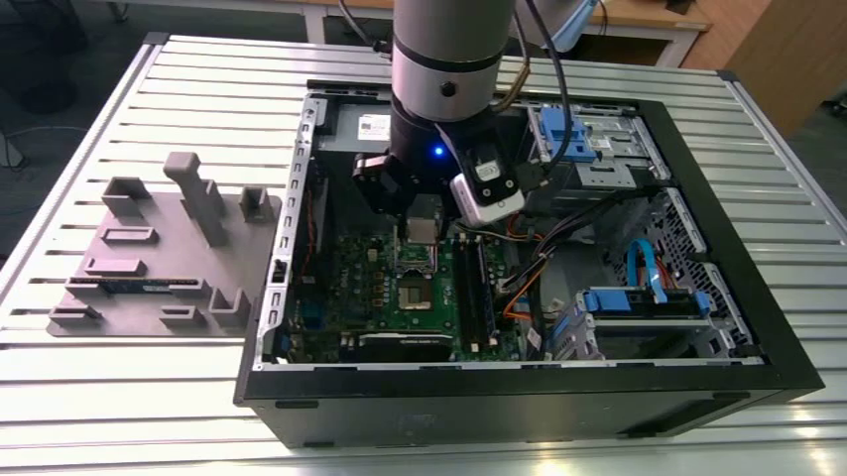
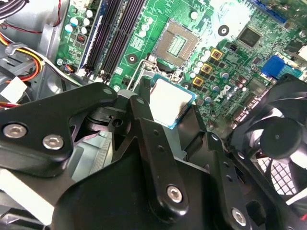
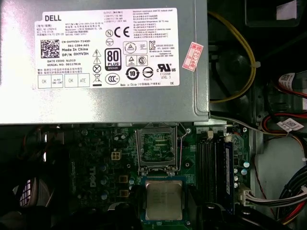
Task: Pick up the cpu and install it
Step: 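Pick up the cpu and move it towards the insertion slot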
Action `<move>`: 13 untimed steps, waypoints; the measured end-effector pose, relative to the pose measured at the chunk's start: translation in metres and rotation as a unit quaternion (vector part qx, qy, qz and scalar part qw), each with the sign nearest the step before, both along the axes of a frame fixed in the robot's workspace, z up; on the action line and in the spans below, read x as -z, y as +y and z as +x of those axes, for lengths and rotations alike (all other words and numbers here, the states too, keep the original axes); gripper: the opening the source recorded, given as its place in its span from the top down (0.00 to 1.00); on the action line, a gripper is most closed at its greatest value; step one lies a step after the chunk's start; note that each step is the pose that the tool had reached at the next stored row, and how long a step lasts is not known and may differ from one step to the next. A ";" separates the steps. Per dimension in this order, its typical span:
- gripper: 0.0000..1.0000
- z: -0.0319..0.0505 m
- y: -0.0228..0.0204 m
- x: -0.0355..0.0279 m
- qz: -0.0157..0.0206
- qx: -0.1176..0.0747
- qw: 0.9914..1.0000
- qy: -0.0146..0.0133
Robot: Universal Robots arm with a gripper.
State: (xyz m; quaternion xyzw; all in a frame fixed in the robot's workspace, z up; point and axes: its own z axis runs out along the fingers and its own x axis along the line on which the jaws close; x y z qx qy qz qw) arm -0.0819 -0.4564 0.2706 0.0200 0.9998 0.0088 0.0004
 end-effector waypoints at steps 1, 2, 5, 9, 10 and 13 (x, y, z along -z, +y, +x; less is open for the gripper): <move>0.53 0.0000 0.0000 0.0008 0.000 0.000 1.000 0.000; 0.53 0.0000 0.0000 0.0012 0.000 0.000 1.000 0.000; 0.53 0.0000 0.0000 0.0014 0.000 0.000 1.000 0.000; 0.53 0.0001 -0.0011 0.0022 0.000 0.000 1.000 0.000; 0.53 0.0000 -0.0019 0.0024 0.000 0.000 1.000 0.000; 0.53 0.0000 -0.0042 0.0031 0.000 0.000 1.000 0.000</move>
